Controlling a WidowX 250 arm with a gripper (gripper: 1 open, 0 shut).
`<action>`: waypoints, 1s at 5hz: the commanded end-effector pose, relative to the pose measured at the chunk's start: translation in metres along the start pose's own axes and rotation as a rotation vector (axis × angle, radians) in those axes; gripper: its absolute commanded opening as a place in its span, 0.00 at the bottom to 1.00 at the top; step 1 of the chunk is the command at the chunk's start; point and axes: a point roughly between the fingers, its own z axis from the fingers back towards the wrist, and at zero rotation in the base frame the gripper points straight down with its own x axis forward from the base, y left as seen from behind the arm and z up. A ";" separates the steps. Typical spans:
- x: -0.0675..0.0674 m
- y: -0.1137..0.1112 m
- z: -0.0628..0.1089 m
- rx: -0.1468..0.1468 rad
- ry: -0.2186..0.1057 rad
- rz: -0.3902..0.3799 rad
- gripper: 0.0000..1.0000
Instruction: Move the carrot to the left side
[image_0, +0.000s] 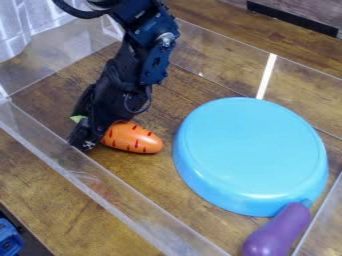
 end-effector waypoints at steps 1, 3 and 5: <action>-0.009 0.011 0.003 0.009 -0.016 0.042 0.00; -0.009 0.014 0.003 0.004 -0.012 0.045 0.00; -0.009 0.016 0.002 -0.002 -0.012 0.048 0.00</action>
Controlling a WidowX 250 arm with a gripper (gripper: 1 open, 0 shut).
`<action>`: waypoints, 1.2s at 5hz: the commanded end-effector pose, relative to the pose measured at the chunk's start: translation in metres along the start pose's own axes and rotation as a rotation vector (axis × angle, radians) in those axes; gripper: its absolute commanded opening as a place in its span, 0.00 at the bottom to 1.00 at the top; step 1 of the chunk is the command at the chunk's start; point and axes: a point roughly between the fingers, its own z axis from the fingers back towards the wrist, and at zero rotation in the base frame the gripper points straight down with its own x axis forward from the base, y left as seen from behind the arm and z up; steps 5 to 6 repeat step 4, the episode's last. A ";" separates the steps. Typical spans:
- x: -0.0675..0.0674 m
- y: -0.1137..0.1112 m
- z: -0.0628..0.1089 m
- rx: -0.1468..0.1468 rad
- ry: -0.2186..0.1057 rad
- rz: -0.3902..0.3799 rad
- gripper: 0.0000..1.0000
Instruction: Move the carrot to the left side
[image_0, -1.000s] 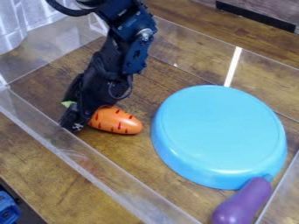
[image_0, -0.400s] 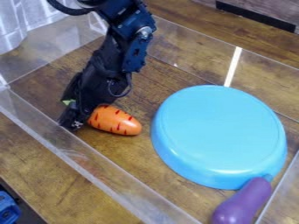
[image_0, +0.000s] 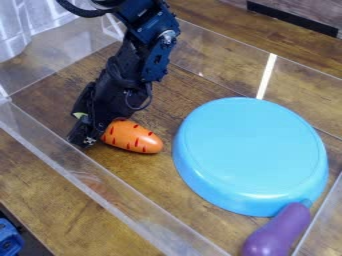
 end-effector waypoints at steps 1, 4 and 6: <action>-0.008 0.012 0.003 0.007 -0.019 0.043 0.00; -0.008 0.015 0.002 0.002 -0.023 0.045 0.00; -0.008 0.015 0.002 0.002 -0.023 0.045 0.00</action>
